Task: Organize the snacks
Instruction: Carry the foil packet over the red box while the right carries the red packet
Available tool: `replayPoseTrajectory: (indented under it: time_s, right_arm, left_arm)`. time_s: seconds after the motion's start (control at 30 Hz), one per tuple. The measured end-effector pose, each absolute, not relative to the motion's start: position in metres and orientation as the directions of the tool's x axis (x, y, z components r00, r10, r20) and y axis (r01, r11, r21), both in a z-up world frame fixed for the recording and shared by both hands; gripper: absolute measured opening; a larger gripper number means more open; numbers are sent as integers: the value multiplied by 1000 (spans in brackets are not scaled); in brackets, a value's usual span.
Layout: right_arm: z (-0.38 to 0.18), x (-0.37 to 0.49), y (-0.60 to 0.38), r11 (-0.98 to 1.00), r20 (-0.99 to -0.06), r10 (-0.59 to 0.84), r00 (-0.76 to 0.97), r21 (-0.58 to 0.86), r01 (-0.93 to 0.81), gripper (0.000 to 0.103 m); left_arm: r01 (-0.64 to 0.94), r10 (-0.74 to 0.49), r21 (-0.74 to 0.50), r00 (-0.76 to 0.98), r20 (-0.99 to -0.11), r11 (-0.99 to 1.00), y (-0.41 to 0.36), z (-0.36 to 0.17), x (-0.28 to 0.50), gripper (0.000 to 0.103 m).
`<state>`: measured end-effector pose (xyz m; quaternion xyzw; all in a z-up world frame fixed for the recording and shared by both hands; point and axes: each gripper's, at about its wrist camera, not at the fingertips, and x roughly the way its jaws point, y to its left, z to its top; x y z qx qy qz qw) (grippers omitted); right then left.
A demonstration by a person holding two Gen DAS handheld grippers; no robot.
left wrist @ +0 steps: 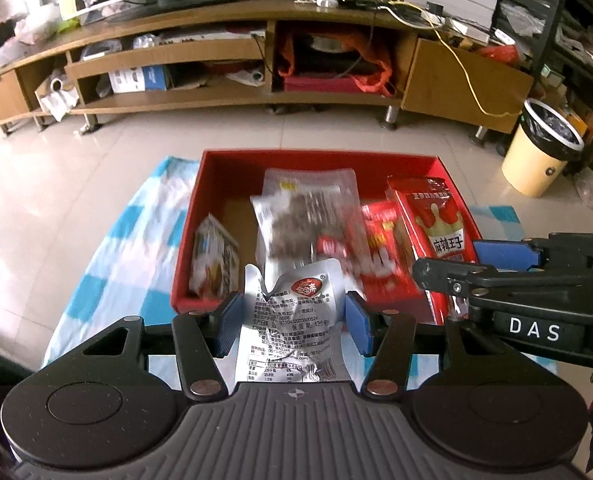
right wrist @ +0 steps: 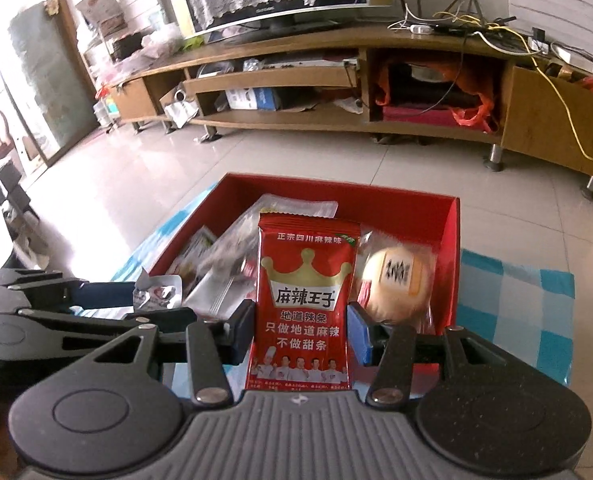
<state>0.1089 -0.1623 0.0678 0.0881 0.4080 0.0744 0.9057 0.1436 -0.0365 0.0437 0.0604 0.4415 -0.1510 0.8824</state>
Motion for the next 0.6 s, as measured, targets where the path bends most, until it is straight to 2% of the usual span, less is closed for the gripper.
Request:
replayPoseTrajectory:
  time_s: [0.6]
  right_arm:
    - [68, 140, -171, 972, -714, 194, 673, 235, -31, 49]
  left_arm:
    - [309, -192, -1, 587, -786, 951, -46, 44, 176, 62]
